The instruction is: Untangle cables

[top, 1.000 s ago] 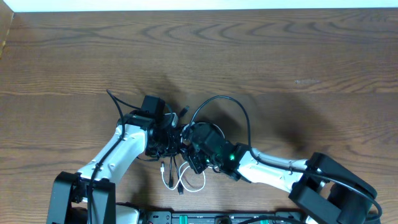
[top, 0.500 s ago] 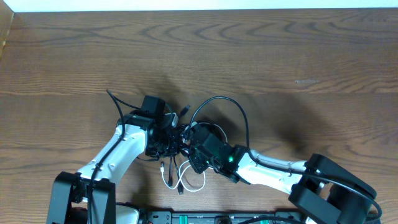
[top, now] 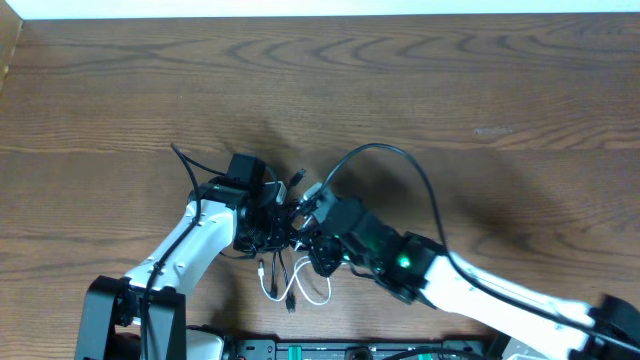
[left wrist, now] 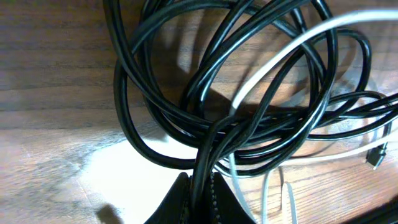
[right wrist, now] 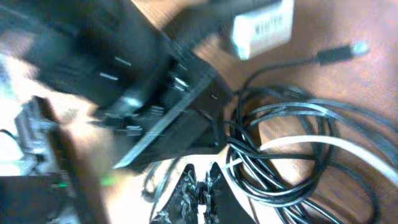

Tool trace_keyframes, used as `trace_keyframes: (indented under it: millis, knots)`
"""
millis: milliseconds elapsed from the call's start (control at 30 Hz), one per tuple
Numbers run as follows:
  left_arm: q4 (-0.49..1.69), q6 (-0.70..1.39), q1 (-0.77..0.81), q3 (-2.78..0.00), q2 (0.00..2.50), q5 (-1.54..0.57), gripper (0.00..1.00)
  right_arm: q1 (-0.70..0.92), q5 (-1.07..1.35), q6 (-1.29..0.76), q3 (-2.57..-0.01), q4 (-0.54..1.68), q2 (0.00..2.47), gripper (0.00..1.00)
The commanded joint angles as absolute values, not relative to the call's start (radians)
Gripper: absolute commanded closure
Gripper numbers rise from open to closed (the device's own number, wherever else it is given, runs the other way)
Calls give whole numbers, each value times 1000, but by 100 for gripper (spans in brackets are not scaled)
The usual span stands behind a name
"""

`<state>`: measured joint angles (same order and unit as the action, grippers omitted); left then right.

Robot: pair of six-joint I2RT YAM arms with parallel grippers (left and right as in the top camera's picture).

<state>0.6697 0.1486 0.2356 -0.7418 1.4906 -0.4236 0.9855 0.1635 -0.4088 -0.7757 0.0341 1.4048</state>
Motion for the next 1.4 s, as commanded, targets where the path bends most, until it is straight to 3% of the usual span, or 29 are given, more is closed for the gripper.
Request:
trace_keyframes:
  millis: [0, 600, 933, 1133, 1367]
  knots:
    - [672, 128, 230, -735, 1497, -396, 92, 981, 167, -403, -785, 52, 1284, 99]
    - [672, 132, 230, -735, 1498, -396, 92, 872, 150, -358, -785, 84, 602, 99]
    - [675, 132, 230, -735, 1498, -396, 92, 778, -181, -312, -787, 173, 337, 99]
    - [675, 132, 230, -735, 1498, -396, 92, 766, -408, -326, -822, 363, 241, 99]
    - [667, 135, 230, -735, 1498, -396, 91, 767, -372, -411, -833, 606, 279, 99]
